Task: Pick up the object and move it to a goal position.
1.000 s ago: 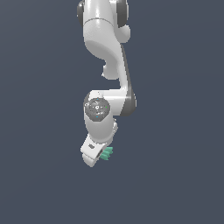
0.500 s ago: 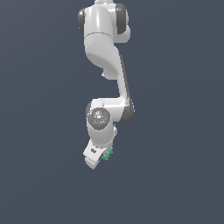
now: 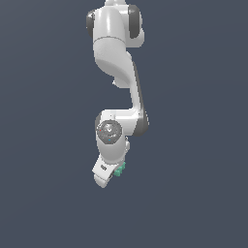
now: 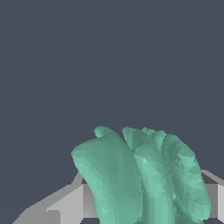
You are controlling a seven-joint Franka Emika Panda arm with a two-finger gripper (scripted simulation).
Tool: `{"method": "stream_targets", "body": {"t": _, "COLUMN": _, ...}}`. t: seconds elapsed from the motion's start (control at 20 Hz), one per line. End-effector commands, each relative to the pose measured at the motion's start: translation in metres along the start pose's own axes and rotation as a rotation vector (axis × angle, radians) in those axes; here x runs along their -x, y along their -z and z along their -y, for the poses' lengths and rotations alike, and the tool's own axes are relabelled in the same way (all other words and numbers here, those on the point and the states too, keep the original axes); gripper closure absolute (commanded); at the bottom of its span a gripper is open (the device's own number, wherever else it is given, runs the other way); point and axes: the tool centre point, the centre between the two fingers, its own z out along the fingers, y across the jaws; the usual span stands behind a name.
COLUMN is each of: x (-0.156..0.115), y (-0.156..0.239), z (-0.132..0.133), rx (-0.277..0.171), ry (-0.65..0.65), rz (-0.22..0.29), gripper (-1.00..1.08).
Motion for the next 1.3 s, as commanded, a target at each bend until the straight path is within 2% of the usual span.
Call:
{"method": "stream_targets", "body": {"t": 0.0, "x": 0.000, "y": 0.000, "z": 0.000, "rx": 0.000, "ry": 0.000, "rz": 0.000, "gripper": 1.08}}
{"method": "stream_targets", "body": {"t": 0.7, "x": 0.008, "y": 0.011, "z": 0.007, "rx": 0.000, "ry": 0.000, "rz": 0.000, "gripper": 1.08}}
{"method": "stream_targets", "body": {"t": 1.25, "x": 0.039, "y": 0.056, "z": 0.036, "rx": 0.001, "ry": 0.000, "rz": 0.001, "gripper": 1.08}}
